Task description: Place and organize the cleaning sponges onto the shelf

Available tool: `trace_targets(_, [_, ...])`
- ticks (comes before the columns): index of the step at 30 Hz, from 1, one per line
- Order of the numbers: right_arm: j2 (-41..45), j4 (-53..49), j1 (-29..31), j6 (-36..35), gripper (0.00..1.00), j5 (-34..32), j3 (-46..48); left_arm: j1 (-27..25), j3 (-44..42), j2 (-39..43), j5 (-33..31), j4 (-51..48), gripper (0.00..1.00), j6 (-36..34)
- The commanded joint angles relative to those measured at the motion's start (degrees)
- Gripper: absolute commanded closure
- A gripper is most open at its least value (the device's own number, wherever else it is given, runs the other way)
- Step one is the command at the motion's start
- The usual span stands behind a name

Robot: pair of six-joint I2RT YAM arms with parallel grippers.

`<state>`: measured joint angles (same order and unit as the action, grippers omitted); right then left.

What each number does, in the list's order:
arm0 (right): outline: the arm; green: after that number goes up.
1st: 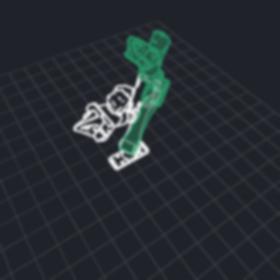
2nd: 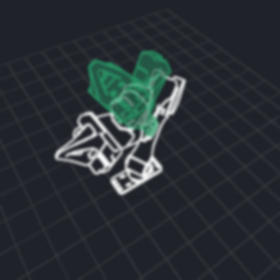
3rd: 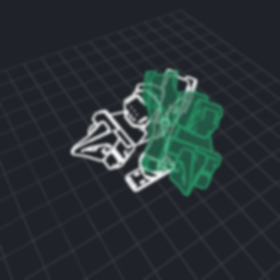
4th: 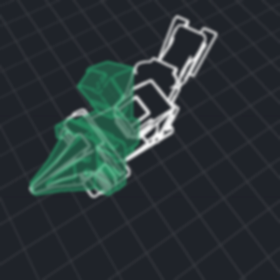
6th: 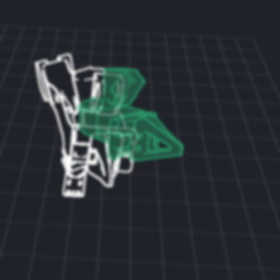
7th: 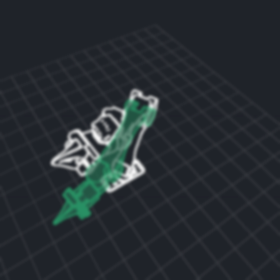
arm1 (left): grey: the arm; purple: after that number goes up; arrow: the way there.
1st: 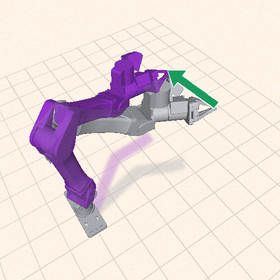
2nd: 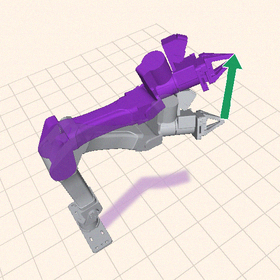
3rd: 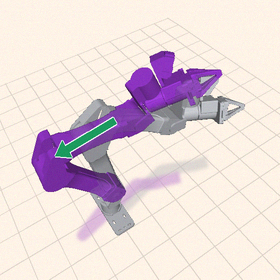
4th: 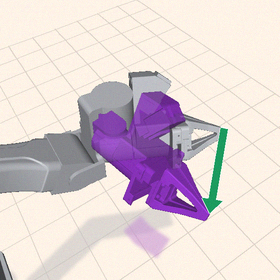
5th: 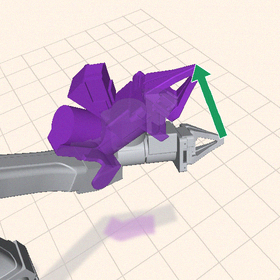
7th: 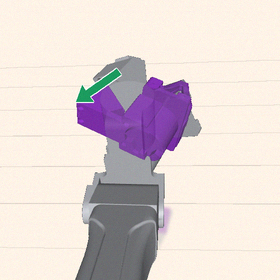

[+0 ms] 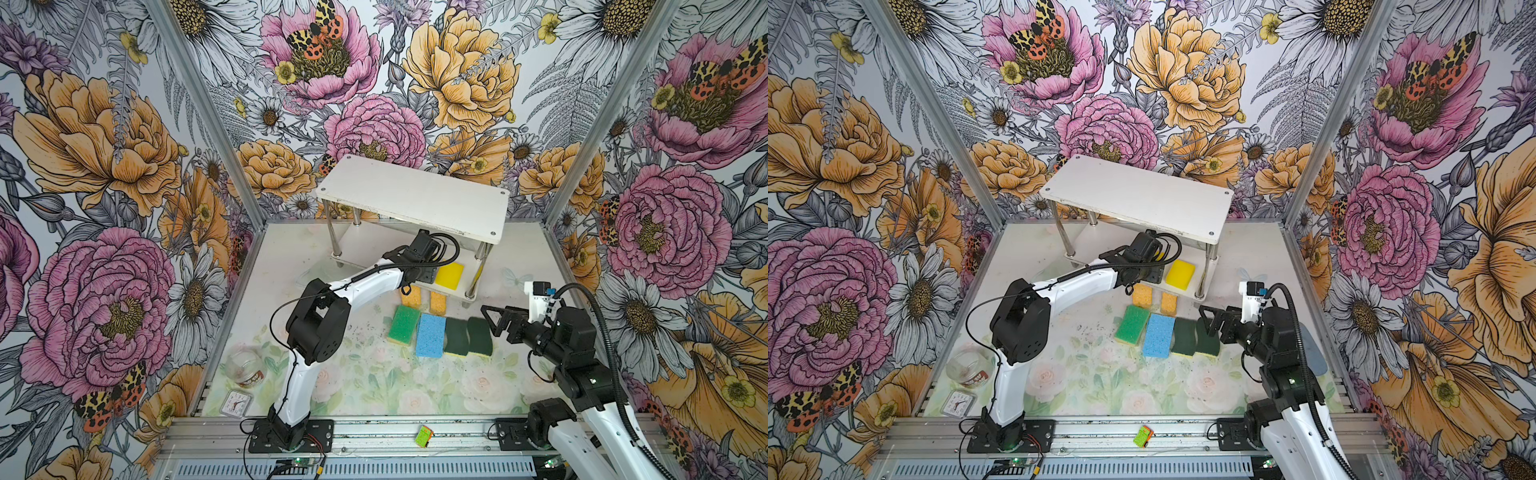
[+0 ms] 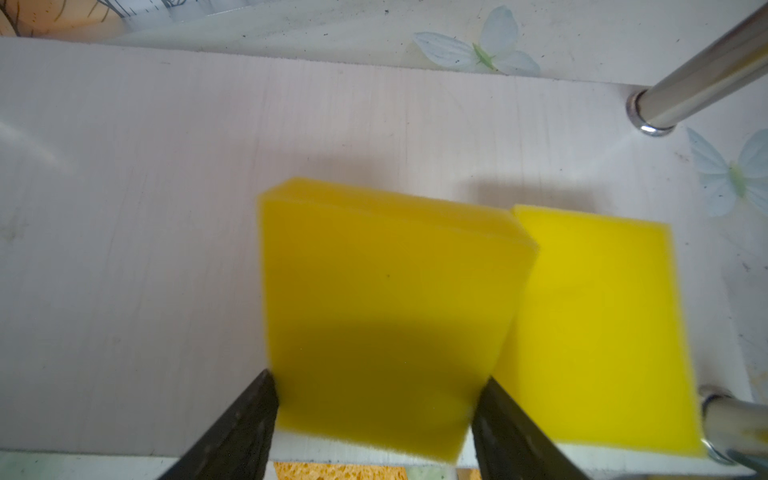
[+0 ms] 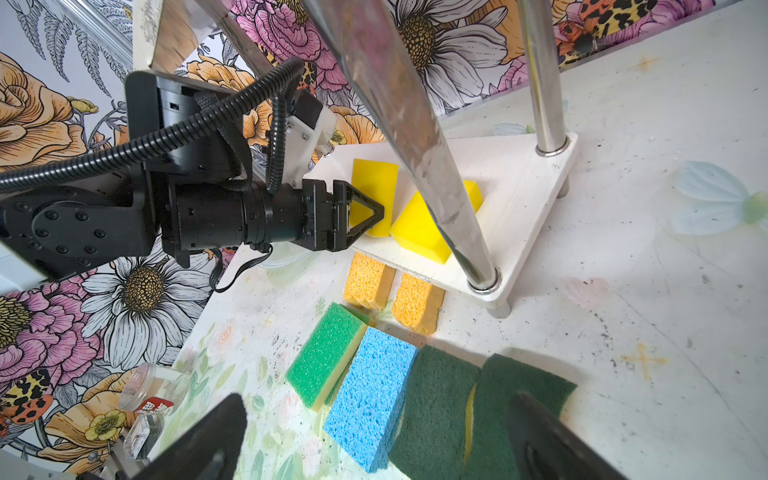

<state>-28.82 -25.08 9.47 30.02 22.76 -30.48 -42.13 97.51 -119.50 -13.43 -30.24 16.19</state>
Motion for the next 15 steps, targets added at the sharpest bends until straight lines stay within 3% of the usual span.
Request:
trace_targets(1, [0.8,0.0,0.3,0.3,0.00,-0.1,0.4,0.4,1.0,1.6,1.0,-0.4,0.27,0.5])
trace_targets(15, [0.8,0.0,0.3,0.1,0.00,-0.1,0.3,0.2,1.5,1.6,1.1,-0.4,0.25,0.2])
